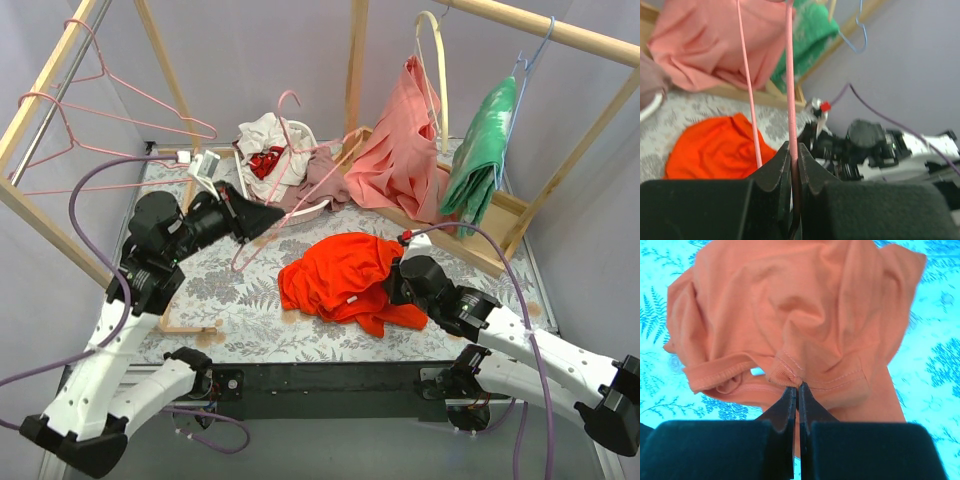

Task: Place the t-shirt on the hanger
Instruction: Pick up the hanger from the clothesline, then place the T-shirt on the hanger.

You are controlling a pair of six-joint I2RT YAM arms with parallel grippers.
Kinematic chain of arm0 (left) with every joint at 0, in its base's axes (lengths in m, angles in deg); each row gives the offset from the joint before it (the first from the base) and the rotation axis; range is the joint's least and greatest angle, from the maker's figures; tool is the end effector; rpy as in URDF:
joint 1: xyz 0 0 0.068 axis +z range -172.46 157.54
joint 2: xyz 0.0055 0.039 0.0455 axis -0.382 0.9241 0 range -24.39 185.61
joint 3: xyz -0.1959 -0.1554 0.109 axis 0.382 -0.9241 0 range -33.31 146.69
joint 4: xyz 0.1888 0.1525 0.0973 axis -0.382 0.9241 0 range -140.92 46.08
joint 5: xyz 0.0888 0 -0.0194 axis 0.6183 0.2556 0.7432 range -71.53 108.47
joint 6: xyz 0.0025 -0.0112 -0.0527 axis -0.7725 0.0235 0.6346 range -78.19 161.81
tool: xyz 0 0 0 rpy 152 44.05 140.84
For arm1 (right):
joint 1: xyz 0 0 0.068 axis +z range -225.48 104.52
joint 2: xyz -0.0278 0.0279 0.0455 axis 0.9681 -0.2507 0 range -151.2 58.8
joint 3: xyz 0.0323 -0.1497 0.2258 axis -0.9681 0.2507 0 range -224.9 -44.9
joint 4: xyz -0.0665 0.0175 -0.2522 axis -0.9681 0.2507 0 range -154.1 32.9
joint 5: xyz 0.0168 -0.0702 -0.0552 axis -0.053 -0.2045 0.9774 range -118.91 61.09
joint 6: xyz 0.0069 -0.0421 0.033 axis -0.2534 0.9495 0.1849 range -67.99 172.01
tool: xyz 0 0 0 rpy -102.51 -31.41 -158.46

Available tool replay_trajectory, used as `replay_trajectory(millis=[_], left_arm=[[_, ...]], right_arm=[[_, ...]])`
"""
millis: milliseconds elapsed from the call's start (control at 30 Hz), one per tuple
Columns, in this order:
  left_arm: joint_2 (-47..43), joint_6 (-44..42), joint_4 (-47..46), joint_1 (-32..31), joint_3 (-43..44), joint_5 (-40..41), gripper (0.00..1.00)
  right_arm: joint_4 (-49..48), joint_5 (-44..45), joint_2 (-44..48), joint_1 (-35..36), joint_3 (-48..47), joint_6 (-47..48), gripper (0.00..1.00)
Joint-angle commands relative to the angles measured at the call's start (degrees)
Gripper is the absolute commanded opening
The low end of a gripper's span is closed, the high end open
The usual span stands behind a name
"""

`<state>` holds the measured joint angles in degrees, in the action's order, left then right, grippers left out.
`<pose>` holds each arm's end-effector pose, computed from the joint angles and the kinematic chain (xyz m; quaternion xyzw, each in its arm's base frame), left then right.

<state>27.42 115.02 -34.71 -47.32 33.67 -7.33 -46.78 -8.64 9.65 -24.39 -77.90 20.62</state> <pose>0.1601 -0.0912 0.4411 -0.1421 0.6985 -0.6202 0.3275 0.1282 0.1392 0.2434 -0.0663 0.8685 0.1907 0.4526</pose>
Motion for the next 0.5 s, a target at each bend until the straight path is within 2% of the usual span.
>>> replay_trajectory(millis=[0, 200, 367, 467], left_arm=[[-8.2, -5.6, 9.8, -0.2, -4.0, -11.8, 0.0], [-12.8, -15.1, 23.1, -1.1, -5.4, -15.9, 0.0], [-12.6, -20.1, 30.0, -3.3, -6.4, -18.3, 0.0], [-11.0, -22.6, 33.9, -4.1, -6.7, -17.0, 0.0]], right_arm=[[2.2, 6.0, 4.7, 0.1, 2.4, -3.3, 0.01], [5.9, 12.9, -0.2, -0.7, -1.8, -3.1, 0.01], [6.1, 8.0, -7.0, -7.6, -8.5, 1.1, 0.01], [6.0, 4.8, -8.2, -11.9, -11.7, 2.9, 0.01]])
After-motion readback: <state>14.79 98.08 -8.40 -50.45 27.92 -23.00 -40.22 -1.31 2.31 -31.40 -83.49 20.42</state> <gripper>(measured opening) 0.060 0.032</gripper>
